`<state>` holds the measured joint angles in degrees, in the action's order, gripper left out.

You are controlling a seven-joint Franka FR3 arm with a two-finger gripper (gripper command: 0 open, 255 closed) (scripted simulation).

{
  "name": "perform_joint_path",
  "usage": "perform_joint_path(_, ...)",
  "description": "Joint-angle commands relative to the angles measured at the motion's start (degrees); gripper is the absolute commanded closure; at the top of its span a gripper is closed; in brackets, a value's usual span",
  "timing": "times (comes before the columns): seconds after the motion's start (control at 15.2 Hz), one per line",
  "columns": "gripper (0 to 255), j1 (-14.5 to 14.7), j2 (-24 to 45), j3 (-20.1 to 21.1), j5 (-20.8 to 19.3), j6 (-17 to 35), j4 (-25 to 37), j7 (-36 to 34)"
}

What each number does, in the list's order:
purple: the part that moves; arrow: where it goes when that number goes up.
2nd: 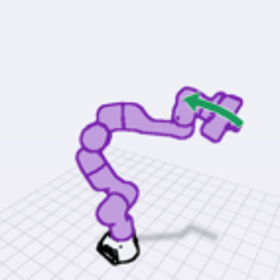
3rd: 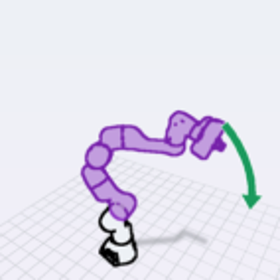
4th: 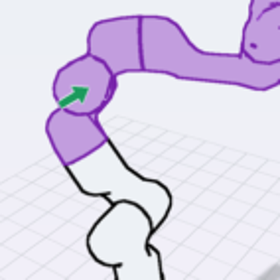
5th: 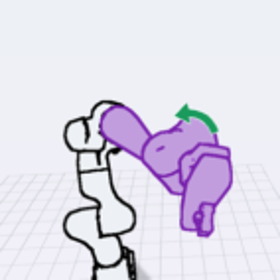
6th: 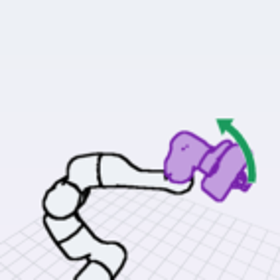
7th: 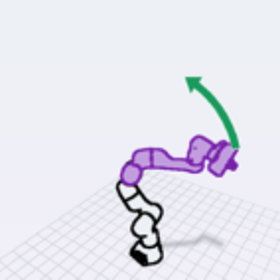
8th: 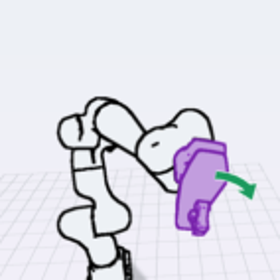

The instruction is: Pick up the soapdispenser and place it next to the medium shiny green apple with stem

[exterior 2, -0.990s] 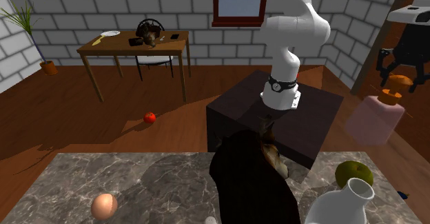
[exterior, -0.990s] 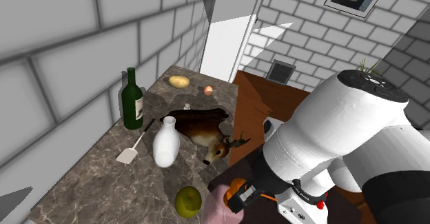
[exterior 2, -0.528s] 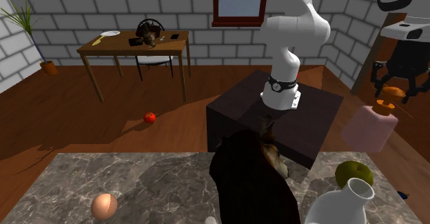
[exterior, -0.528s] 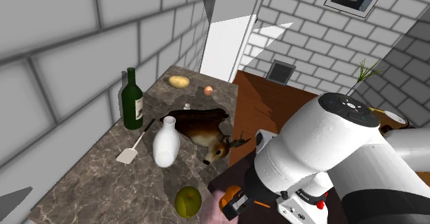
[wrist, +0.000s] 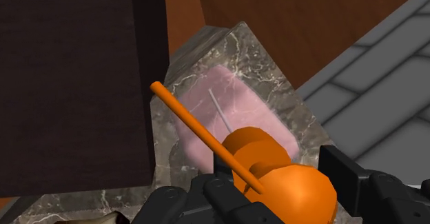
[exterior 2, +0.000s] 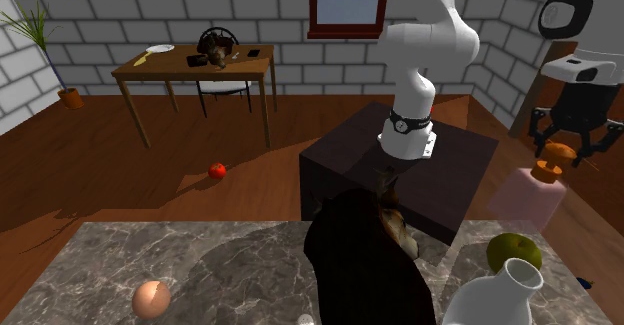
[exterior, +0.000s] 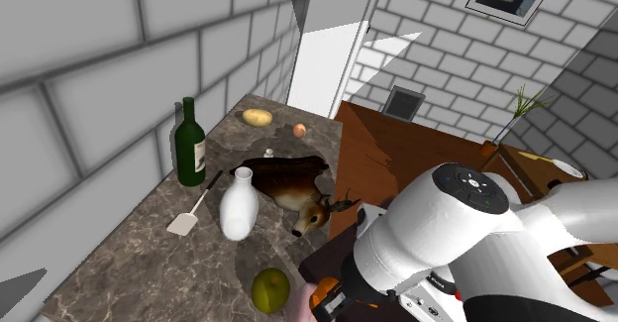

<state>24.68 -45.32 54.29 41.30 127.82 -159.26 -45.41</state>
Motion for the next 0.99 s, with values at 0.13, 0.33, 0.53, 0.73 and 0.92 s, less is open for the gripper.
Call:
perform_joint_path(0.13, 255, -0.81, 2.87, 3.06, 1.84, 4.49, -1.42, 0.35)
perform_joint_path(0.33, 255, -1.76, 5.35, 5.49, 3.06, 7.92, -2.19, 0.60)
perform_joint_path(0.53, 255, -2.33, 6.65, 6.75, 3.61, 9.65, -2.52, 0.71)
perform_joint_path(0.73, 255, -2.34, 6.65, 6.75, 3.61, 9.65, -2.51, 0.71)
perform_joint_path(0.92, 255, -2.34, 6.65, 6.75, 3.61, 9.65, -2.51, 0.71)
